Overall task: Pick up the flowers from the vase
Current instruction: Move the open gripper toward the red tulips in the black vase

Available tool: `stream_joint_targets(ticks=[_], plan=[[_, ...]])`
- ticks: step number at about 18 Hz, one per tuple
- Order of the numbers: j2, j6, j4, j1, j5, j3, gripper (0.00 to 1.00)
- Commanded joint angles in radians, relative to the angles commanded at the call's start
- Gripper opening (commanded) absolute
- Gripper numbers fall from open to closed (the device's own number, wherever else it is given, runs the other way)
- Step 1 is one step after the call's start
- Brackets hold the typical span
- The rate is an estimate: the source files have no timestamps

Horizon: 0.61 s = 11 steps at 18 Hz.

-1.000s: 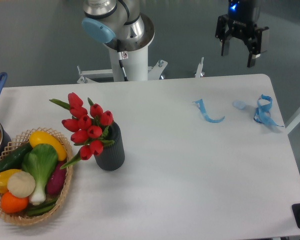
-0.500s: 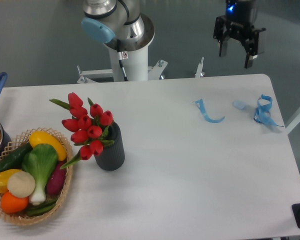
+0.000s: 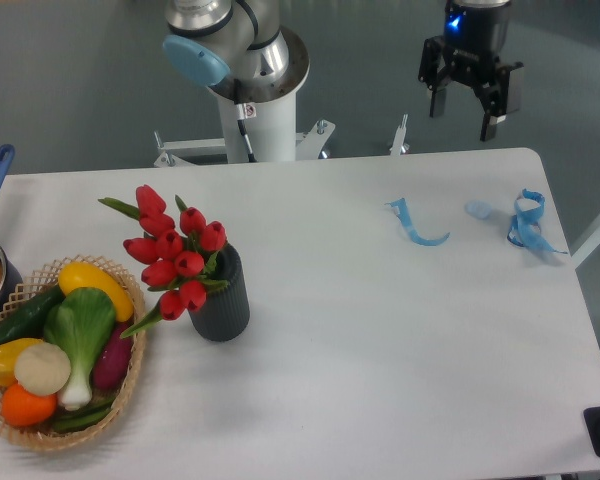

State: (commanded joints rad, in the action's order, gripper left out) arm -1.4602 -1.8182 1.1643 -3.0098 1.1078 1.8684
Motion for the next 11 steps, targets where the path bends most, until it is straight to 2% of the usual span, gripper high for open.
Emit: stream_joint_targets(ticks=[3,8,11], plan=[[-0.011,0.097,0.000,0.040,-0.072,0.014,1.00],[-0.008,0.141,0.000,0.098,-0.178,0.092,1.00],[-0.006,0.168,-0.002,0.120,-0.328,0.135,1.00]])
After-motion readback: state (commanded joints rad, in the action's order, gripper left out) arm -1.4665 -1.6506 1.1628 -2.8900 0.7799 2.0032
